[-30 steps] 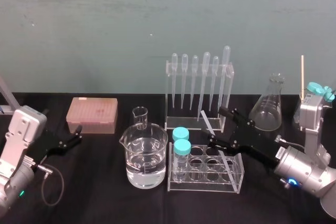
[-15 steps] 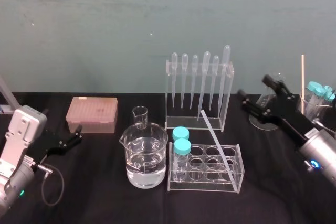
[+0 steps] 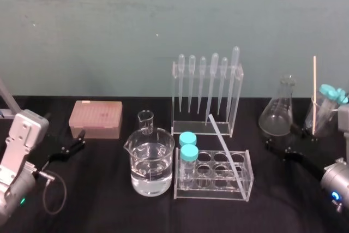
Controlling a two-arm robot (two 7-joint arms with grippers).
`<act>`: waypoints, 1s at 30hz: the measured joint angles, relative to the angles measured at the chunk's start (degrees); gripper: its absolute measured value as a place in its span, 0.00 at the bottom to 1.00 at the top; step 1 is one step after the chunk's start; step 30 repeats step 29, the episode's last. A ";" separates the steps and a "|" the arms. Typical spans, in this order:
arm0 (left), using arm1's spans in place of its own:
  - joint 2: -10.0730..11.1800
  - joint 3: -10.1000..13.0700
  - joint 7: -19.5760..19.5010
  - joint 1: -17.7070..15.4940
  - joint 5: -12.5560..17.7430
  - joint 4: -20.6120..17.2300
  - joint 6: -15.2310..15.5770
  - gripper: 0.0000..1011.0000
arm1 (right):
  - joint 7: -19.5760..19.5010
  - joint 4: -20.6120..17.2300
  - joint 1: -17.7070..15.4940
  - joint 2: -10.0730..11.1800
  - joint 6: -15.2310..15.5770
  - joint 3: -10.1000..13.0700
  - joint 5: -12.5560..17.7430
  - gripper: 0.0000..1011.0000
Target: Pick up the stirring rod with one hand, then place it down.
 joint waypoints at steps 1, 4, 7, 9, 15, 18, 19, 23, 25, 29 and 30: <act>0.00 0.00 0.00 0.00 0.00 0.00 0.00 0.99 | 0.00 0.00 0.00 0.00 -0.12 0.01 0.00 0.99; 0.00 0.00 0.00 0.00 0.00 0.00 0.00 0.99 | 0.04 -0.03 0.00 -0.01 -0.47 0.00 0.01 0.99; 0.00 0.00 0.00 0.00 0.00 0.00 0.00 0.99 | 0.05 -0.07 0.00 -0.02 -0.77 0.01 0.06 0.99; 0.00 0.00 0.00 0.00 0.00 0.00 0.00 0.99 | 0.07 -0.09 0.01 -0.02 -0.93 0.02 0.08 0.99; 0.00 0.00 0.00 0.00 0.00 0.00 0.00 0.99 | 0.22 -0.13 0.03 -0.02 -1.26 0.04 0.15 0.99; 0.00 0.00 0.00 -0.01 0.00 0.00 0.00 0.99 | 0.25 -0.15 0.04 -0.02 -1.42 0.06 0.17 0.99; 0.00 0.00 0.00 0.00 0.00 0.00 0.00 0.99 | 0.26 -0.16 0.05 -0.02 -1.45 0.06 0.17 0.99; 0.00 0.00 0.00 0.00 0.00 0.00 0.00 0.99 | 0.30 -0.19 0.07 -0.02 -1.56 0.08 0.19 0.99; 0.00 0.00 0.00 0.00 0.00 0.00 0.00 0.99 | 0.31 -0.20 0.08 -0.02 -1.60 0.08 0.20 0.99; 0.00 0.00 0.00 0.00 0.00 0.00 0.00 0.99 | 0.34 -0.22 0.09 -0.02 -1.65 0.08 0.21 0.99; 0.00 0.00 0.00 0.00 0.00 0.00 0.00 0.99 | 0.34 -0.22 0.09 -0.02 -1.65 0.08 0.21 0.99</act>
